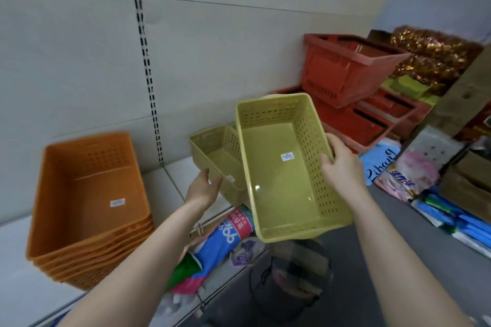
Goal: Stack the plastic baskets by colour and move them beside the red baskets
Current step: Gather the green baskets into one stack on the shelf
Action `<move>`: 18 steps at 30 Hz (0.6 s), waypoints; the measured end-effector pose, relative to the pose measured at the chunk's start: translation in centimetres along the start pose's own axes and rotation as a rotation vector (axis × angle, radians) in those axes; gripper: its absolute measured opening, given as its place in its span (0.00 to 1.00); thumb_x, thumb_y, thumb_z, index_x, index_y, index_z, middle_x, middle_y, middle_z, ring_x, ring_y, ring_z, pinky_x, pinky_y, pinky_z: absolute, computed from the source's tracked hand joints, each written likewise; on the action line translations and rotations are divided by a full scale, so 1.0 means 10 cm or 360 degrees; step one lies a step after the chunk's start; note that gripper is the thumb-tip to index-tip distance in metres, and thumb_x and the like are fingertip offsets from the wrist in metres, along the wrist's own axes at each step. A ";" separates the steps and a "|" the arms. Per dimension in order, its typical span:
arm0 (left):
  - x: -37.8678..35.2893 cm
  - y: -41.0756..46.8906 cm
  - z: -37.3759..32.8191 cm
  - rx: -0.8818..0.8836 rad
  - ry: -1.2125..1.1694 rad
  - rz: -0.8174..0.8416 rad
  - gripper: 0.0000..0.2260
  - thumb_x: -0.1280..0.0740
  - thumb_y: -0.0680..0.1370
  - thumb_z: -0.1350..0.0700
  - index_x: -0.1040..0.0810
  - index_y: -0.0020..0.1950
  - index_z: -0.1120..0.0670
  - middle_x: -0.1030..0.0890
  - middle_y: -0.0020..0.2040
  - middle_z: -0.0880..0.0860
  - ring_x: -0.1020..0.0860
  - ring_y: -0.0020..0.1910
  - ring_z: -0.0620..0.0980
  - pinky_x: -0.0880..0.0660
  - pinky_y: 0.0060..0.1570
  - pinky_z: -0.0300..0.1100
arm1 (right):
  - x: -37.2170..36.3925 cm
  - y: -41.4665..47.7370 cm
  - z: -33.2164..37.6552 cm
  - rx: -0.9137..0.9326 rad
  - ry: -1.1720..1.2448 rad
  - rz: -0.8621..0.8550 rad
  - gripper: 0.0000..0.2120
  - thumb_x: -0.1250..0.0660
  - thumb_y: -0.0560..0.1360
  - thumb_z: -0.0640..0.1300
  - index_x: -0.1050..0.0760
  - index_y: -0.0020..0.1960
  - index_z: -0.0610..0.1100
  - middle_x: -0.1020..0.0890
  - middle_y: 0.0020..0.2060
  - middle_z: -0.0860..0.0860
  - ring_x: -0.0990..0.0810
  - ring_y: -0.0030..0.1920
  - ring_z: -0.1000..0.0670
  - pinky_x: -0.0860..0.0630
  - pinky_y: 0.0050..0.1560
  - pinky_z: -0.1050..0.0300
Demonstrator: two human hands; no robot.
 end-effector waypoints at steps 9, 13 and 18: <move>-0.45 1.28 0.45 0.0178 0.0060 -0.0025 0.26 0.36 0.70 0.41 0.28 0.61 0.56 0.19 0.53 0.61 0.19 0.48 0.61 0.19 0.48 0.53 | -0.46 1.07 0.21 0.0034 0.0187 0.0074 0.22 0.38 0.77 0.41 0.30 0.67 0.58 0.17 0.58 0.51 0.20 0.58 0.42 0.25 0.60 0.41; -0.26 1.10 0.45 0.0213 -0.0005 -0.0108 0.18 0.35 0.72 0.48 0.27 0.59 0.55 0.18 0.45 0.57 0.17 0.39 0.56 0.18 0.43 0.53 | -0.72 1.40 0.35 0.0035 0.0227 0.0192 0.24 0.38 0.76 0.39 0.30 0.70 0.55 0.20 0.63 0.48 0.23 0.63 0.41 0.28 0.64 0.47; 0.04 0.67 0.44 0.0335 -0.0129 -0.0211 0.20 0.34 0.77 0.56 0.30 0.69 0.50 0.20 0.46 0.54 0.16 0.40 0.55 0.18 0.45 0.54 | -1.25 1.69 0.57 0.0061 0.0538 0.0459 0.23 0.35 0.75 0.41 0.28 0.69 0.55 0.19 0.61 0.49 0.20 0.59 0.43 0.24 0.61 0.44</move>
Point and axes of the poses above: each hand's wrist, its own y-axis towards the middle knuckle, its own x-axis out of the back of the hand, z = x × y, the point moved 9 cm from there along y, towards the middle knuckle
